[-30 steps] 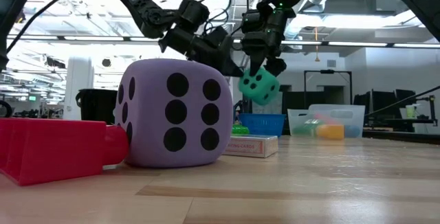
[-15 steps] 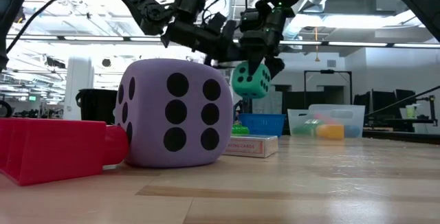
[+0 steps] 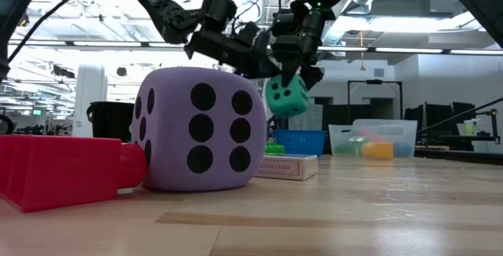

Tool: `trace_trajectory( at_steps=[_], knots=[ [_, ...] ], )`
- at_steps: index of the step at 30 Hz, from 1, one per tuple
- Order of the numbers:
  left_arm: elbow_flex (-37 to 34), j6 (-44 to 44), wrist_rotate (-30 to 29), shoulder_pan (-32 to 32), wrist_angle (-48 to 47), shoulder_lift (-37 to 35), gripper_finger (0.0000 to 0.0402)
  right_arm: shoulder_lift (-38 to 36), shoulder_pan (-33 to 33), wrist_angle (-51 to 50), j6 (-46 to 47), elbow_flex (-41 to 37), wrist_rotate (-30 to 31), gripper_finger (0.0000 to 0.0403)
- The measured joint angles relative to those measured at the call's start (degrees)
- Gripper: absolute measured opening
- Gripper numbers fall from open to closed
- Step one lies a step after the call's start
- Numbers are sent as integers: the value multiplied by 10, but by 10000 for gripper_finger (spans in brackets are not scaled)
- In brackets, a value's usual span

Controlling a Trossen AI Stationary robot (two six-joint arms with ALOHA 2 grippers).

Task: Pick & Place Toys
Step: Put the blue dice into the blue bin

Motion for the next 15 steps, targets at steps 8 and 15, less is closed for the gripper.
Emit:
trace_trajectory(
  at_steps=[8, 15],
  knots=[
    [0, -13, 1, 5, 12, -1, 0, 0, 0, 11, 4, 1, -9, 400],
    [-3, -15, 17, 5, -70, 30, 0, -2, 1, 6, 4, 2, -9, 400]
  ],
)
